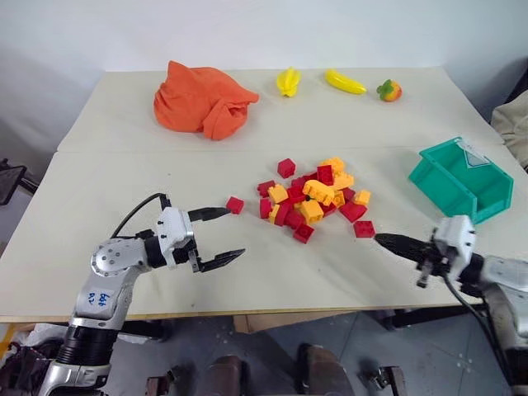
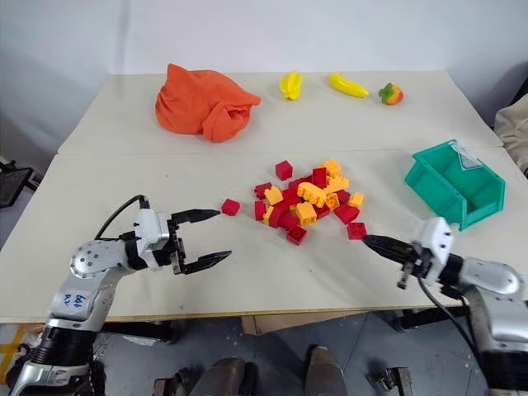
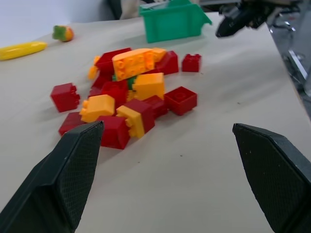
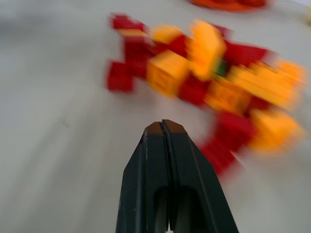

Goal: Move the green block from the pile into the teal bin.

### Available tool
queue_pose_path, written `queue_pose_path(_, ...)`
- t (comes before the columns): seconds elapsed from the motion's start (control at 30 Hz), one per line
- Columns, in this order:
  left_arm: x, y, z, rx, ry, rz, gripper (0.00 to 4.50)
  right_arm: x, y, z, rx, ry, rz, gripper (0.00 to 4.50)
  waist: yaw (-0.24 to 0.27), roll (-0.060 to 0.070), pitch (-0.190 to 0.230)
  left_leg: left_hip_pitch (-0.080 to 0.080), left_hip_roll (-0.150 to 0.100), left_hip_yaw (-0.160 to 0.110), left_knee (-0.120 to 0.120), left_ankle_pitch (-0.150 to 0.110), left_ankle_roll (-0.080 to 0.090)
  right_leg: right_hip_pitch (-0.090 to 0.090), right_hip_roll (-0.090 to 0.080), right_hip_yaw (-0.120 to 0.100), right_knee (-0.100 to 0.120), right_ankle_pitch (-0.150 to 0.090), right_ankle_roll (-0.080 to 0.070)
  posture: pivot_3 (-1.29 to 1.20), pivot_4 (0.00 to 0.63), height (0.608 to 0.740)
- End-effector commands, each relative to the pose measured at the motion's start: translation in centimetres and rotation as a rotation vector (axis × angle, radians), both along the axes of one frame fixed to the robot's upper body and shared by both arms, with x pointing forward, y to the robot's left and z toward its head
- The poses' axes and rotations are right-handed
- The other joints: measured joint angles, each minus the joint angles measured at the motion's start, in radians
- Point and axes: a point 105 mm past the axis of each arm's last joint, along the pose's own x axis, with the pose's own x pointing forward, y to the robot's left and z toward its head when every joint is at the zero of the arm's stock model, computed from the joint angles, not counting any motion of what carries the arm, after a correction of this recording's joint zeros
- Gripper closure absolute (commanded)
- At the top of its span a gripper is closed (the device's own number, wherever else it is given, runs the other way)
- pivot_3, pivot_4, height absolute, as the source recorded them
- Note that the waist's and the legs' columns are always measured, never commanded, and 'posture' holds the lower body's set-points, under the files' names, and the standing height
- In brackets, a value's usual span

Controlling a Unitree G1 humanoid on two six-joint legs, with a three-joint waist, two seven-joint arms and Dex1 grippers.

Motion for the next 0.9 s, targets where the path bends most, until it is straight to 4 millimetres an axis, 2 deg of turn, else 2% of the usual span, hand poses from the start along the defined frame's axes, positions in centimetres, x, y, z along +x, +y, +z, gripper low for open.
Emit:
queue_pose_path(0.03, 1.3, 2.2, 1.1, -0.042, -0.049, 0.124, 0.00, 1.8, 3.2, 1.1, 0.000, -0.025, 0.057, 4.48, 0.000, 0.000, 0.000, 0.000, 0.000, 0.000, 0.000, 0.000, 0.000, 0.000, 0.000, 0.000, 0.000, 0.000, 0.000, 0.00, 0.150, 0.740)
queue_pose_path(0.2, 1.5, 4.4, 1.3, -0.051, -0.046, 0.211, 0.00, 5.6, 5.8, 1.4, -0.043, -0.068, 0.002, 4.48, 0.005, 0.000, 0.000, -0.003, -0.002, -0.003, 0.000, 0.000, 0.000, -0.003, -0.002, -0.001, 0.000, 0.000, 0.000, 0.00, 0.150, 0.740)
queue_pose_path(0.27, 1.3, 4.9, 1.1, -0.045, -0.042, 0.226, 0.00, 8.2, 5.9, 1.5, -0.073, -0.087, -0.118, 4.48, 0.000, 0.000, 0.000, -0.004, -0.003, -0.005, 0.000, 0.000, 0.000, -0.004, -0.002, -0.002, 0.001, 0.000, 0.000, 0.00, 0.150, 0.740)
queue_pose_path(0.4, 1.1, 4.9, 1.1, -0.049, -0.039, 0.233, 0.00, 11.3, 5.2, 2.0, -0.067, -0.109, -0.260, 4.48, -0.001, 0.000, 0.000, -0.006, -0.004, -0.005, 0.000, 0.000, 0.000, -0.006, -0.002, -0.003, 0.001, 0.000, 0.000, 0.00, 0.150, 0.740)
queue_pose_path(0.5, 0.9, 4.7, 0.9, -0.053, -0.035, 0.229, 0.00, 13.2, 3.5, 2.3, -0.108, -0.153, -0.362, 4.48, -0.005, 0.000, 0.000, -0.006, -0.004, -0.005, 0.000, 0.000, 0.000, -0.006, -0.002, -0.003, 0.001, 0.000, 0.000, 0.00, 0.150, 0.740)
queue_pose_path(0.6, 0.9, 4.2, 1.0, -0.060, -0.036, 0.216, 0.00, 14.5, 1.8, 3.1, -0.077, -0.156, -0.457, 4.48, -0.006, 0.000, 0.000, -0.006, -0.004, -0.004, 0.000, 0.000, 0.000, -0.006, -0.002, -0.003, 0.001, 0.000, 0.000, 0.00, 0.150, 0.740)
queue_pose_path(0.67, 1.0, 3.9, 1.2, -0.069, -0.038, 0.212, 0.00, 14.8, 1.0, 3.1, -0.099, -0.163, -0.487, 4.48, -0.008, 0.000, 0.000, -0.006, -0.003, -0.004, 0.000, 0.000, 0.000, -0.006, -0.002, -0.003, 0.001, 0.000, 0.000, 0.00, 0.150, 0.740)
queue_pose_path(0.73, 1.1, 3.7, 1.2, -0.071, -0.040, 0.209, 0.00, 14.5, 1.3, 2.9, -0.096, -0.159, -0.446, 4.48, -0.009, 0.000, 0.000, -0.006, -0.003, -0.004, 0.000, 0.000, 0.000, -0.006, -0.002, -0.003, 0.001, 0.000, 0.000, 0.00, 0.150, 0.740)
queue_pose_path(0.83, 1.4, 3.3, 1.4, -0.079, -0.048, 0.205, 0.00, 13.1, 2.6, 2.3, -0.087, -0.141, -0.323, 4.48, -0.013, 0.000, 0.000, -0.006, -0.003, -0.004, 0.000, 0.000, 0.000, -0.006, -0.002, -0.003, 0.001, 0.000, 0.000, 0.00, 0.150, 0.740)
queue_pose_path(0.9, 1.5, 2.7, 1.4, -0.092, -0.052, 0.195, 0.00, 11.4, 3.1, 1.1, -0.139, -0.132, -0.225, 4.48, -0.012, 0.000, 0.000, -0.006, -0.003, -0.004, 0.000, 0.000, 0.000, -0.006, -0.002, -0.003, 0.001, 0.000, 0.000, 0.00, 0.150, 0.740)
